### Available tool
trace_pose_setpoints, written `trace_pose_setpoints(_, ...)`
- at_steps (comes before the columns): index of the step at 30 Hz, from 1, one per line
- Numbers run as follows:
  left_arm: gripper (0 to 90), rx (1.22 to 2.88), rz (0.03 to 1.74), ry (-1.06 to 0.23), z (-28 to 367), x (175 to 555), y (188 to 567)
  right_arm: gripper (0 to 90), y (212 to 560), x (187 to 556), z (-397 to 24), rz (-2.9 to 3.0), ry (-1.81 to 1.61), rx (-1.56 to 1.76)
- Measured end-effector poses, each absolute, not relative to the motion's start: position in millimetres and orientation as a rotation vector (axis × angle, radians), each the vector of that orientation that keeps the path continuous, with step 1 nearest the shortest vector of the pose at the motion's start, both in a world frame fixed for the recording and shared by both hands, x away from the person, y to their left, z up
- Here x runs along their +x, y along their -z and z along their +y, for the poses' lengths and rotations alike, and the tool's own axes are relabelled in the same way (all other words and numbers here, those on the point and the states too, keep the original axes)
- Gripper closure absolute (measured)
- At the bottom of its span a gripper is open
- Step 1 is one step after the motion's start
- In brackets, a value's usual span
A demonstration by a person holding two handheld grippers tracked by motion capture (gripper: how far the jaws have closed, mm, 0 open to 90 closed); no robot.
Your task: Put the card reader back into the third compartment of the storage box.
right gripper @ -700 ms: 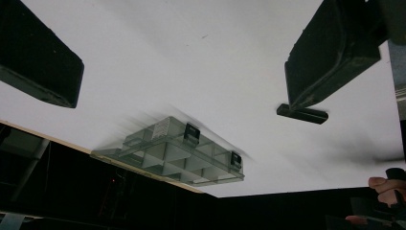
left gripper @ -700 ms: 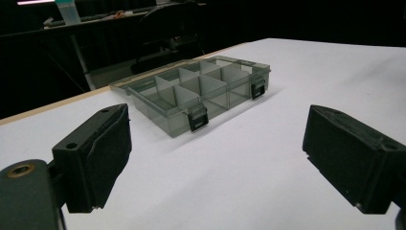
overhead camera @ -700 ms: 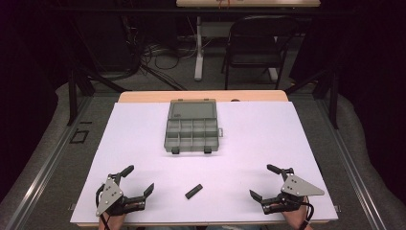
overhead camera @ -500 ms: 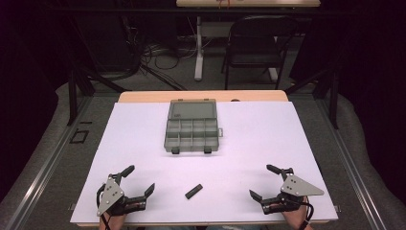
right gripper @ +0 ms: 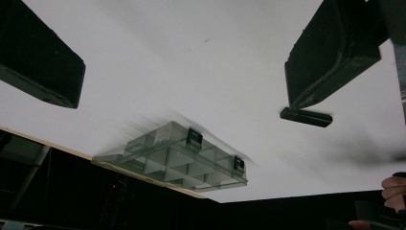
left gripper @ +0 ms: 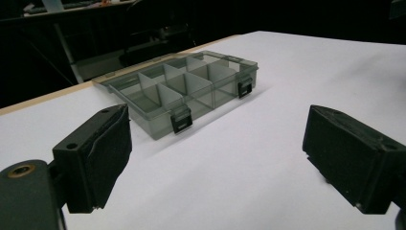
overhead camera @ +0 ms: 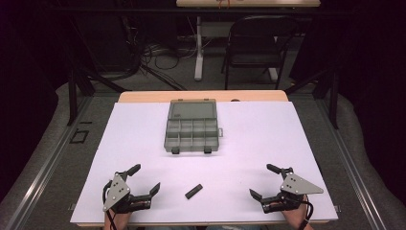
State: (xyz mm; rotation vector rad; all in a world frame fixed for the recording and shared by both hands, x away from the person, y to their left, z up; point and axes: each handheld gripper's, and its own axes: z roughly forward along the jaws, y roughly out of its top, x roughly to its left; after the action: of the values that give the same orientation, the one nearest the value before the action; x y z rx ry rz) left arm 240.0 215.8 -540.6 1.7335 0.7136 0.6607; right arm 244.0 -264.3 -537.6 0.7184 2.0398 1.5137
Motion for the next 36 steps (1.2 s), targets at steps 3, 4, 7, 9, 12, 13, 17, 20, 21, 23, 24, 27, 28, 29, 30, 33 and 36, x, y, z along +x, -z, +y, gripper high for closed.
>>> trace_pose_setpoints(3,9.9,1.751,0.712,-0.643,211,242,539,0.0,538,245,-264,2.042,-1.512,0.723)
trace_pose_setpoints(4,9.9,1.762,0.712,-0.636,207,243,538,0.0,538,245,-264,2.046,-1.507,0.721)
trace_pose_setpoints(7,9.9,1.775,0.712,-0.622,203,245,536,0.0,538,245,-263,2.045,-1.508,0.722)
trace_pose_setpoints(9,9.9,1.776,0.711,-0.62,201,246,536,0.0,538,245,-263,2.047,-1.505,0.724)
trace_pose_setpoints(12,9.9,1.78,0.717,-0.611,198,247,535,0.0,538,245,-263,2.049,-1.503,0.726)
trace_pose_setpoints(13,9.9,1.783,0.72,-0.61,196,248,534,0.0,538,245,-263,2.049,-1.501,0.727)
trace_pose_setpoints(17,9.9,1.79,0.727,-0.599,189,251,533,0.0,538,245,-263,2.049,-1.5,0.73)
trace_pose_setpoints(20,9.9,1.799,0.727,-0.595,186,252,533,0.0,538,246,-263,2.05,-1.499,0.731)
trace_pose_setpoints(21,9.9,1.802,0.725,-0.592,185,253,533,0.0,538,246,-263,2.051,-1.496,0.731)
trace_pose_setpoints(23,9.9,1.81,0.726,-0.585,182,254,533,0.0,538,246,-263,2.052,-1.494,0.731)
trace_pose_setpoints(24,9.9,1.809,0.728,-0.583,181,255,533,0.0,538,246,-263,2.052,-1.494,0.731)
trace_pose_setpoints(27,9.9,1.821,0.729,-0.573,176,256,533,0.0,538,246,-263,2.054,-1.493,0.737)
trace_pose_setpoints(28,9.9,1.827,0.729,-0.572,175,257,533,0.0,538,246,-263,2.055,-1.493,0.737)
trace_pose_setpoints(29,9.9,1.827,0.729,-0.572,175,257,533,0.0,538,246,-263,2.055,-1.493,0.737)
trace_pose_setpoints(30,9.9,1.832,0.731,-0.57,173,257,533,0.0,538,246,-263,2.056,-1.491,0.737)
trace_pose_setpoints(33,9.9,1.843,0.738,-0.565,170,258,534,0.0,539,246,-263,2.058,-1.491,0.739)
trace_pose_setpoints(36,9.8,1.853,0.743,-0.559,167,259,535,0.0,539,247,-263,2.057,-1.492,0.741)
